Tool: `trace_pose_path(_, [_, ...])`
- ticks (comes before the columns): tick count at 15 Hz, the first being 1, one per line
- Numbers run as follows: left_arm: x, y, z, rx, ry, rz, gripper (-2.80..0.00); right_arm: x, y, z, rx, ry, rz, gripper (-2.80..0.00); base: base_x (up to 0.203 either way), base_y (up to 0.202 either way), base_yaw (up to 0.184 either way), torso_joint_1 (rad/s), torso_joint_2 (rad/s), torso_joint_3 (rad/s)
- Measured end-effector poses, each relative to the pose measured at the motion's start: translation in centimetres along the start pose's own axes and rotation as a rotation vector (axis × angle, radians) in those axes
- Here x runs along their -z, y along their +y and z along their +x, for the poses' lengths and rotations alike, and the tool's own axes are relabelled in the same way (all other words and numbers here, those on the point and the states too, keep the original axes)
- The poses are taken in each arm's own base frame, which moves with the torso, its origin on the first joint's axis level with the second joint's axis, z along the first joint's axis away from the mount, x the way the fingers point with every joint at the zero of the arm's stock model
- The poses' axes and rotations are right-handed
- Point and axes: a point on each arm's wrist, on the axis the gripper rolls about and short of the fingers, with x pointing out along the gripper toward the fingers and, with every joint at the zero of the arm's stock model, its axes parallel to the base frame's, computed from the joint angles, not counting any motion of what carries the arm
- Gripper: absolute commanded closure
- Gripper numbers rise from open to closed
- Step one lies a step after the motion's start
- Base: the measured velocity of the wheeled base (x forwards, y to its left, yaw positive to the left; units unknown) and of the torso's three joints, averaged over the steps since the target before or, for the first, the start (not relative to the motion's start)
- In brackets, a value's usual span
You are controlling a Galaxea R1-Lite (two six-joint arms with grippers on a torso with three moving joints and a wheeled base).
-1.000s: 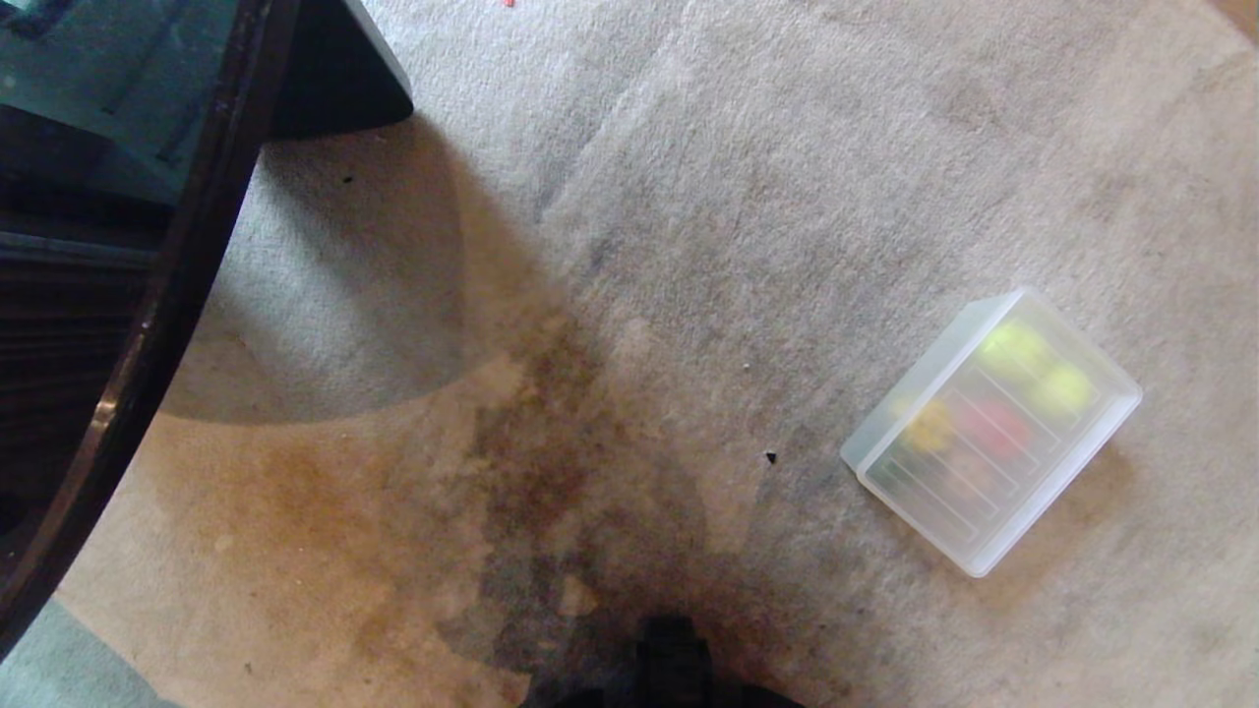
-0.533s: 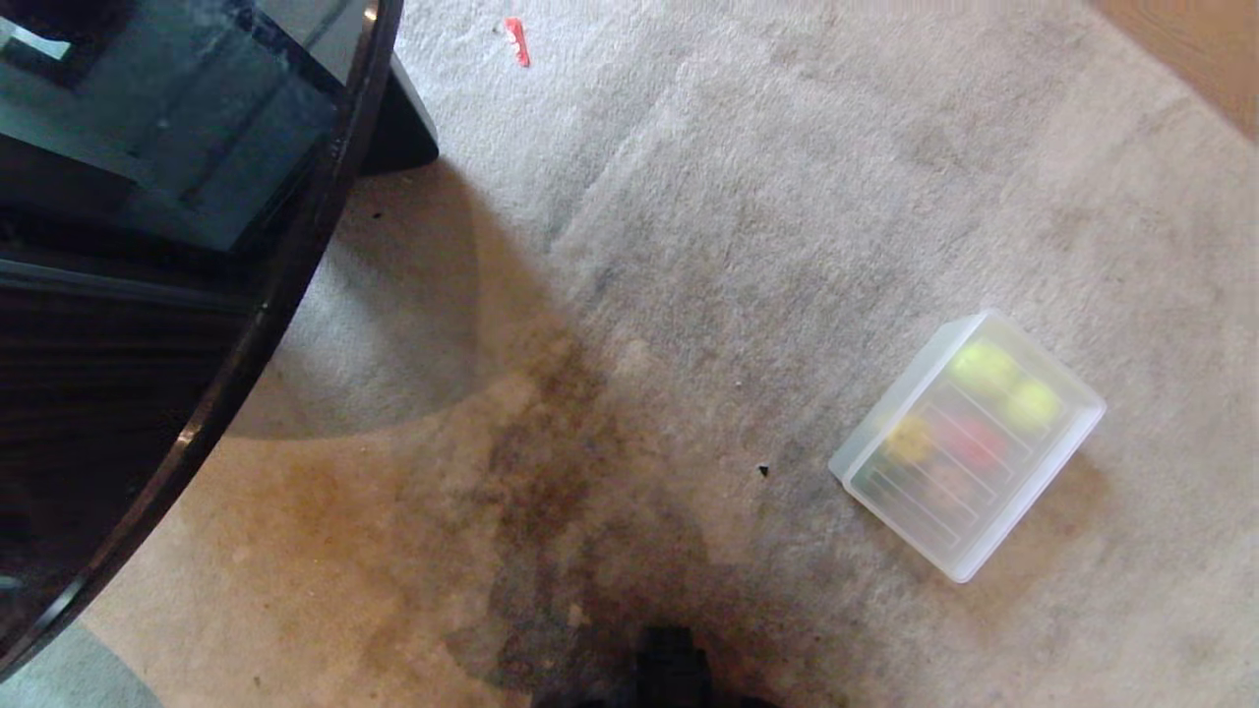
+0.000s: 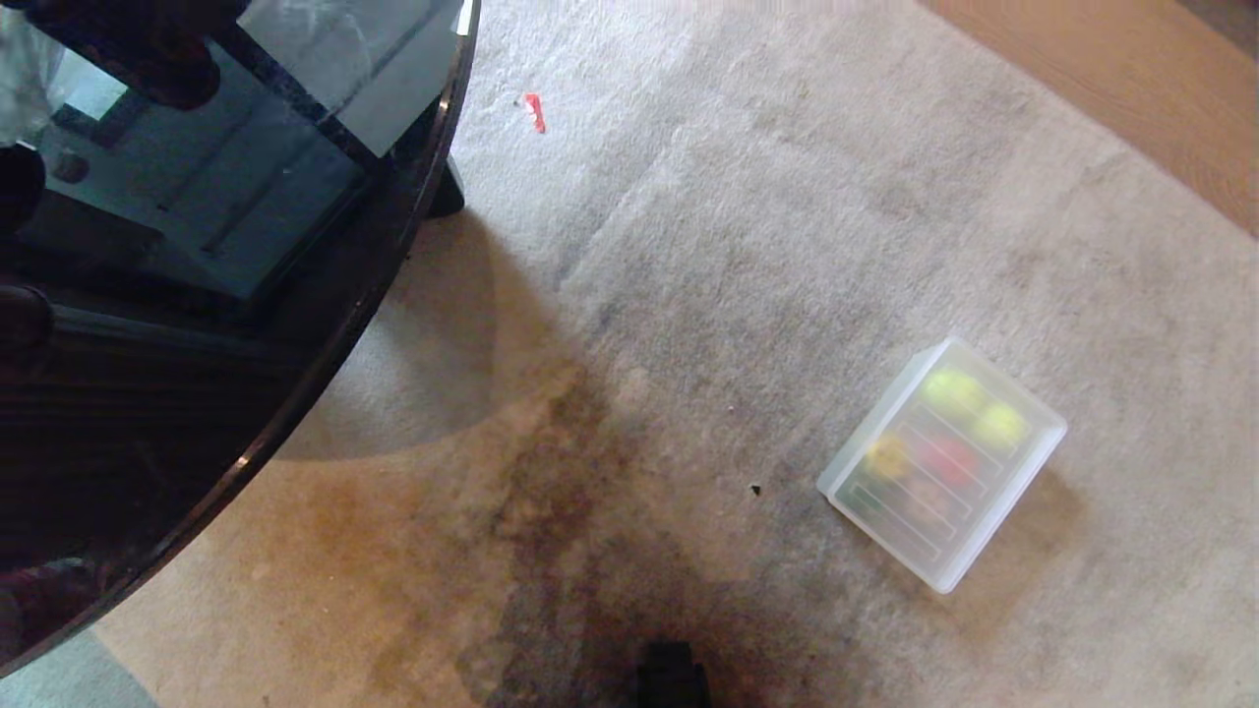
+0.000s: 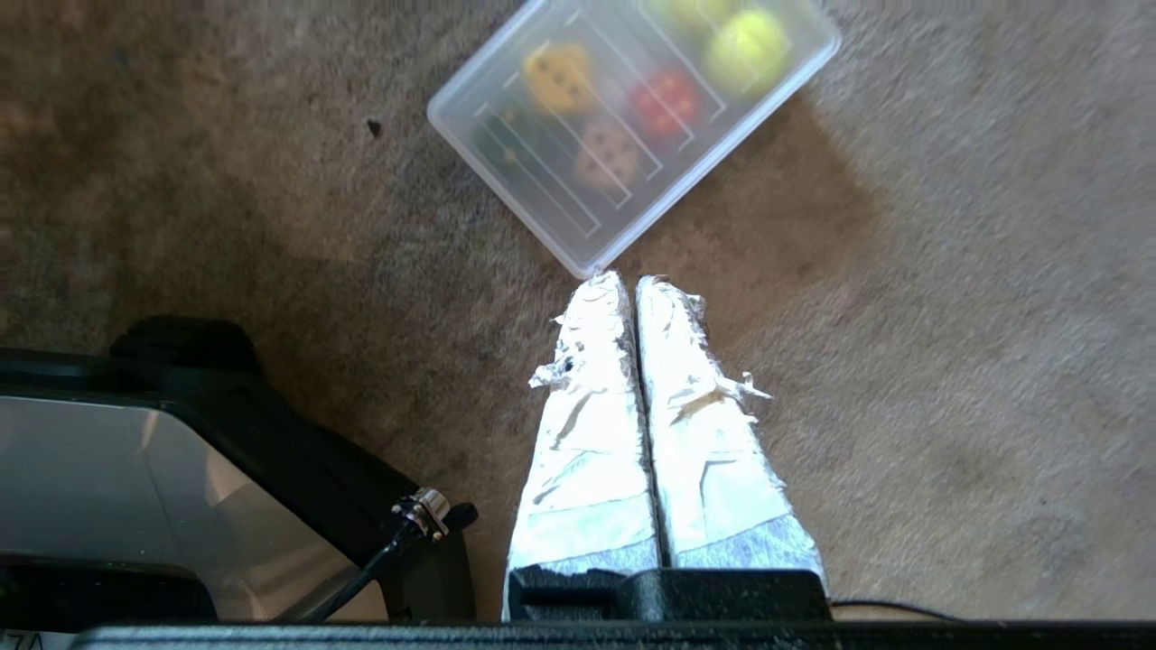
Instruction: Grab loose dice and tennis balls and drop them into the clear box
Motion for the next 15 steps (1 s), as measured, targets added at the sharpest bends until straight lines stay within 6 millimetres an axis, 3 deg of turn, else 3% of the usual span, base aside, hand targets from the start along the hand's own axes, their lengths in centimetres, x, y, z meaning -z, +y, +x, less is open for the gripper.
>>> trace_pose_path(15, [-0.02,0.0,0.0,0.0,-0.001,0.001,0.0,0.01,0.0,0.0,0.0,0.0,0.0,0.0,0.0,0.0,0.0,0.002,0.0,0.204])
